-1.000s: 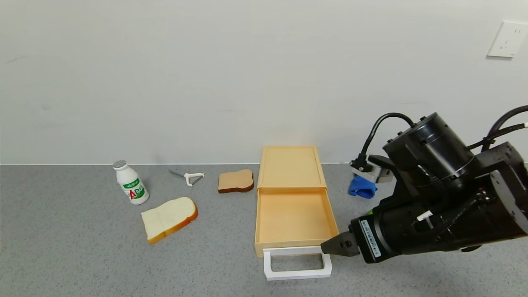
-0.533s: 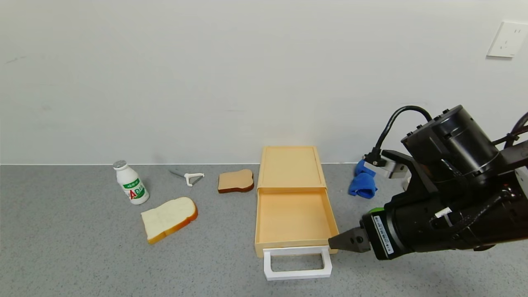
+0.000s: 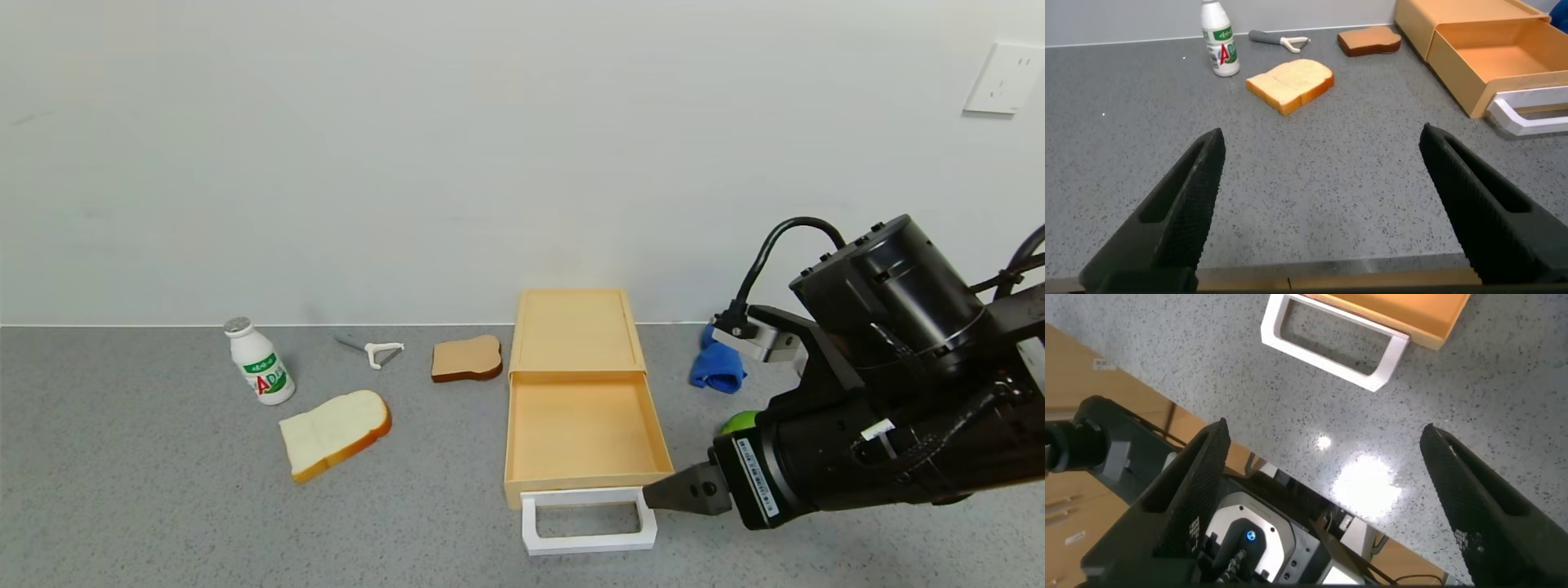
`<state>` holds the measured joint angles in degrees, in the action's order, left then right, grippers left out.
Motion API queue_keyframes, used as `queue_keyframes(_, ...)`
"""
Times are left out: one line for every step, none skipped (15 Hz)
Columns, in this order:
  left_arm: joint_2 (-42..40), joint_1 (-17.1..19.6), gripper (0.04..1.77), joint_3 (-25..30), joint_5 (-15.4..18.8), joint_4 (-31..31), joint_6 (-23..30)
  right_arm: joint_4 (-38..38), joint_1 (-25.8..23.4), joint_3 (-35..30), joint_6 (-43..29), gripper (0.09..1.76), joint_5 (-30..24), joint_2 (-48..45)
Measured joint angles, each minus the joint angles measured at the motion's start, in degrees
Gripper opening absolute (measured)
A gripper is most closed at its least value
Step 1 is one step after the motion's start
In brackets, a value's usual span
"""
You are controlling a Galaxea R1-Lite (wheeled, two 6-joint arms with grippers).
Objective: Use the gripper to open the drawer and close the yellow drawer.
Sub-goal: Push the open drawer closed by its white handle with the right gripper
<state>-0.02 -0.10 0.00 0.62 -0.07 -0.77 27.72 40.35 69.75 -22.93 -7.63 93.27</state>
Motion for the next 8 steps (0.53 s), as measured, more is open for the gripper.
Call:
queue_keyframes(0.0,0.0,1.72,0.0,0.0,0.0,0.0,0.0,-0.3,0.0,0.5,1.71,0.0,0.0)
queue_keyframes(0.0,0.0,1.72,0.0,0.0,0.0,0.0,0.0,-0.5,0.0,0.8,1.71,-0.2,0.0)
queue_keyframes(0.0,0.0,1.72,0.0,0.0,0.0,0.0,0.0,-0.6,-0.1,1.0,1.71,-1.0,0.0)
queue_keyframes(0.0,0.0,1.72,0.0,0.0,0.0,0.0,0.0,-0.5,-0.2,1.2,1.71,-1.6,0.1)
queue_keyframes(0.0,0.0,1.72,0.0,0.0,0.0,0.0,0.0,-0.2,-0.2,1.2,1.71,-1.6,0.6)
queue_keyframes(0.0,0.0,1.72,0.0,0.0,0.0,0.0,0.0,0.4,0.0,1.2,1.71,-1.2,1.5)
queue_keyframes(0.0,0.0,1.72,0.0,0.0,0.0,0.0,0.0,1.2,0.5,0.9,1.71,0.0,2.7)
queue_keyframes(0.0,0.0,1.72,0.0,0.0,0.0,0.0,0.0,2.3,1.1,0.3,1.71,1.6,4.2)
